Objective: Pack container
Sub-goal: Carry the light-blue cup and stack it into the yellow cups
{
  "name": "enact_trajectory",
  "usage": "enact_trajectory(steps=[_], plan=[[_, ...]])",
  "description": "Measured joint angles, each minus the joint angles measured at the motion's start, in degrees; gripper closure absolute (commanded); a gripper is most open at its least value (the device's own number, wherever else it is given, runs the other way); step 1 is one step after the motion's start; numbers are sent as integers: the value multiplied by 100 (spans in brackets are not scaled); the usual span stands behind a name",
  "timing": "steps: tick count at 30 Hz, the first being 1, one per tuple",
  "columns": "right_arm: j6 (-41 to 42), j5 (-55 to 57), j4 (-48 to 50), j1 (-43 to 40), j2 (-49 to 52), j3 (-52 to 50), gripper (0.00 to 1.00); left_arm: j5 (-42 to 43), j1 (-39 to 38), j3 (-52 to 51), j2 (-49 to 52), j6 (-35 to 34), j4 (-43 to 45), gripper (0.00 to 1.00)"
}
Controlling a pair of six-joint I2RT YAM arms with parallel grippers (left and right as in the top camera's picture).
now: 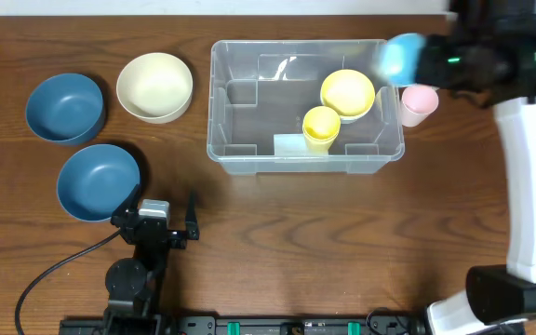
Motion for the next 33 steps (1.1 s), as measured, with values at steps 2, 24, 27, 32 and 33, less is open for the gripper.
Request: enact_trajectory(steps=[2, 24, 27, 32, 33], plan=[[52, 96, 4, 339, 118, -2, 99, -2, 0, 0, 0, 0, 0, 2], [516, 608, -387, 1353, 1665, -59, 99, -2, 0, -2, 0, 0, 0, 2], [518, 610, -396, 1386, 1665, -116, 99, -2, 2, 0, 0, 0, 0, 2], [520, 605, -243, 1473, 1665, -450, 98, -2, 0, -2, 0, 0, 2, 2], [531, 610, -197, 1484, 1665, -529, 91, -2, 0, 0, 0, 0, 0, 2]])
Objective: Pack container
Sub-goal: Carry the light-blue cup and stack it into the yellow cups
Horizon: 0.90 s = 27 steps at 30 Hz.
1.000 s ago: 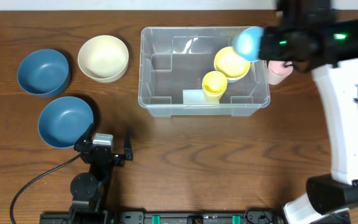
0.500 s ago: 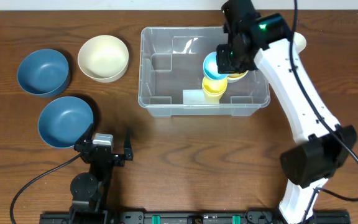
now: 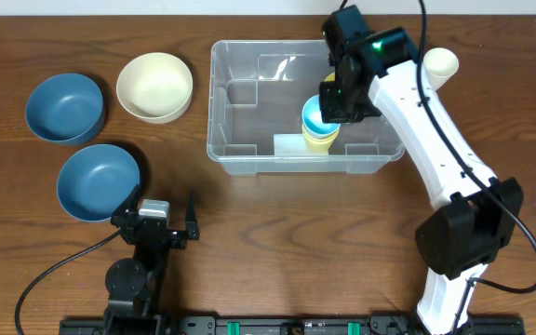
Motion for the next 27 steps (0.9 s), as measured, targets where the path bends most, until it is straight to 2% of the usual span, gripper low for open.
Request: enact_trajectory(steps=[2, 3, 5, 17, 21, 27], plan=[[52, -9, 57, 7, 0, -151, 70, 0, 0, 0, 0, 0, 0, 2], [37, 0, 74, 7, 0, -205, 63, 0, 2, 0, 0, 0, 2, 2], [81, -2, 105, 2, 0, -221, 58, 0, 0, 0, 0, 0, 2, 2], [31, -11, -138, -599, 0, 138, 58, 0, 2, 0, 0, 0, 2, 2], [17, -17, -223, -1088, -4, 507, 58, 0, 0, 0, 0, 0, 0, 2], [-9, -24, -210, -1941, -2, 533, 59, 0, 0, 0, 0, 0, 0, 2]])
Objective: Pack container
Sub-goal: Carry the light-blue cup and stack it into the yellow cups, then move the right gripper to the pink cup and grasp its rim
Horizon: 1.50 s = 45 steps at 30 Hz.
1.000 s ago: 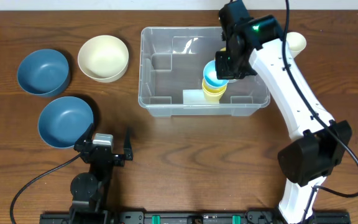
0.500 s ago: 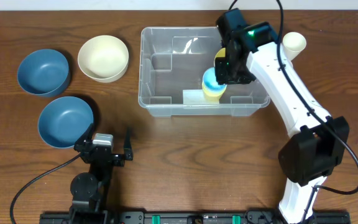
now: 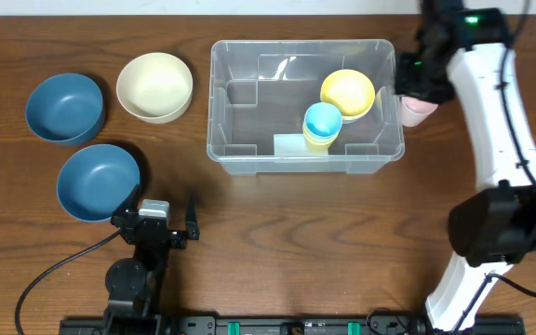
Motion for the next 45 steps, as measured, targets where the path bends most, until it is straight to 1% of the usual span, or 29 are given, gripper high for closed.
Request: enact_trajectory(steps=[4, 11, 18, 21, 23, 24, 27, 28, 29, 39, 45], plan=[[-9, 2, 315, -461, 0, -205, 59, 0, 0, -2, 0, 0, 2, 2], [-11, -2, 841, -925, 264, -734, 60, 0, 0, 0, 0, 0, 0, 2], [-37, -28, 1239, -1154, 785, -1040, 62, 0, 0, 0, 0, 0, 0, 2], [-55, -52, 1390, -1152, 918, -1110, 65, 0, 2, 0, 0, 0, 0, 2], [-59, -85, 1475, -1147, 979, -1113, 72, 0, 0, -2, 0, 0, 0, 2], [-79, -92, 1499, -1150, 1001, -1113, 78, 0, 0, 0, 0, 0, 2, 2], [-105, -98, 1521, -1150, 1034, -1113, 91, 0, 0, 0, 0, 0, 0, 2], [-118, -105, 1523, -1150, 1034, -1113, 97, 0, 0, 0, 0, 0, 0, 2], [-127, -107, 1521, -1150, 1034, -1113, 99, 0, 0, 0, 0, 0, 0, 2], [-114, -136, 1331, -1150, 1032, -1113, 99, 0, 0, 0, 0, 0, 0, 2], [-116, -131, 999, -1150, 887, -1119, 99, 0, 0, 0, 0, 2, 2, 2]])
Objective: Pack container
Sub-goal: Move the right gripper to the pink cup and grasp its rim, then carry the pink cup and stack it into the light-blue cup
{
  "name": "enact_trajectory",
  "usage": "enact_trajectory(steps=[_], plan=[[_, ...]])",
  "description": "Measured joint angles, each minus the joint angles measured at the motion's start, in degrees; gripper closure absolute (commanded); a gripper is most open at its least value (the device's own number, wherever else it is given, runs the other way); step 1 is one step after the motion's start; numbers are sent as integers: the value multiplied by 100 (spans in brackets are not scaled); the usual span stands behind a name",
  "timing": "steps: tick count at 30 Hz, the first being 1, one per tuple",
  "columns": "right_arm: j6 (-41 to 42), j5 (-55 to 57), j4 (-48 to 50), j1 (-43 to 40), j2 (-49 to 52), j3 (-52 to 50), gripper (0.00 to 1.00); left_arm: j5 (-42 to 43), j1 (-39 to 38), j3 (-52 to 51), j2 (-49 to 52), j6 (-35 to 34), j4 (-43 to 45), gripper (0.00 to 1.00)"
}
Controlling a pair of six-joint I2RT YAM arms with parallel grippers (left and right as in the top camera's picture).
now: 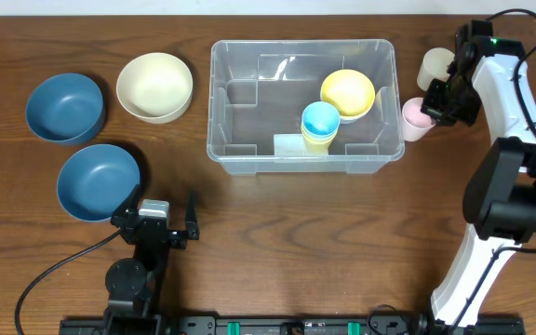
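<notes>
A clear plastic container (249,140) stands at the table's middle. Inside it a yellow bowl (347,93) lies at the right, and a light blue cup (320,119) sits nested in a yellow cup (316,141). Just outside the container's right wall is a pink cup (413,119), slightly tilted. My right gripper (433,112) is against its right rim and looks shut on it. A cream cup (433,67) stands just behind. My left gripper (161,214) rests open at the front left, holding nothing.
Left of the container are a cream bowl (154,86) and two blue bowls, one at the far left (63,107) and one nearer the front (98,181), beside the left arm. The right arm reaches along the table's right side.
My right gripper was over the pink cup and is now at its right side, lower and closed on the rim. The pink cup sits a little nearer the front. The left arm is unchanged.
My right gripper held the light blue cup above the container's right end, with the pink cup beside the container. Then it was over the yellow cup inside. Then the blue cup sat nested there and the gripper was over the pink cup, which it now grips.
</notes>
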Motion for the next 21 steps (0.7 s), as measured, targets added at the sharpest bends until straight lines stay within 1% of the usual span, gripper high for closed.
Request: enact_trajectory(steps=[2, 5, 10, 13, 17, 21], plan=[[0, 0, -44, 0, -186, -4, 99, 0, 0, 0, 0, -2, 0, 2], [-2, 0, -103, 0, -778, -15, 99, 0, 0, 0, 0, -2, -2, 2], [-9, 7, -127, 28, -2234, -9, 99, 0, 0, -2, 0, -2, -2, 2], [-50, -2, -127, 175, -2907, 15, 99, 0, 0, 0, 0, -2, -2, 2], [-94, -79, -129, 625, -3294, 20, 99, 0, 2, 0, 0, -2, -2, 2], [-136, -133, -98, 1362, -3274, 20, 99, 0, 0, 0, 0, -2, -2, 2]])
